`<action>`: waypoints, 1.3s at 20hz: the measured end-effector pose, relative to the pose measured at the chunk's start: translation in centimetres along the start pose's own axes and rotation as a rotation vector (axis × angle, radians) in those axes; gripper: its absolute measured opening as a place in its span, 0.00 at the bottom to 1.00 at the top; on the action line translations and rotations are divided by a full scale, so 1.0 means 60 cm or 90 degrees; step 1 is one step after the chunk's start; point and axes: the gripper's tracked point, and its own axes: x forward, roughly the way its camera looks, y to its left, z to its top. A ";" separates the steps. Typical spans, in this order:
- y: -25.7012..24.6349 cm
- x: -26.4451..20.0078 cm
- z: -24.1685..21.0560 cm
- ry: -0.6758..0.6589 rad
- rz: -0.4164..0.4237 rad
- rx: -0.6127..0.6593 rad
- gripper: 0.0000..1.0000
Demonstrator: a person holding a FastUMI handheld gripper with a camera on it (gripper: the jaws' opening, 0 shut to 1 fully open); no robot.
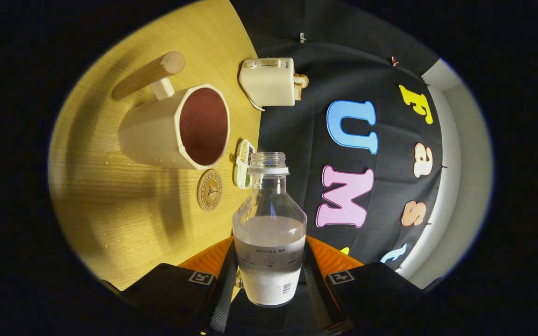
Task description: Take the bottle from table, then pour the juice into the cup, finally place the bottle on the coaster
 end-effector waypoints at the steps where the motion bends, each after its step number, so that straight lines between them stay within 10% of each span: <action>1: -0.002 0.002 0.002 -0.005 -0.002 -0.009 0.72; 26: -0.020 0.010 0.017 -0.041 -0.017 -0.145 0.72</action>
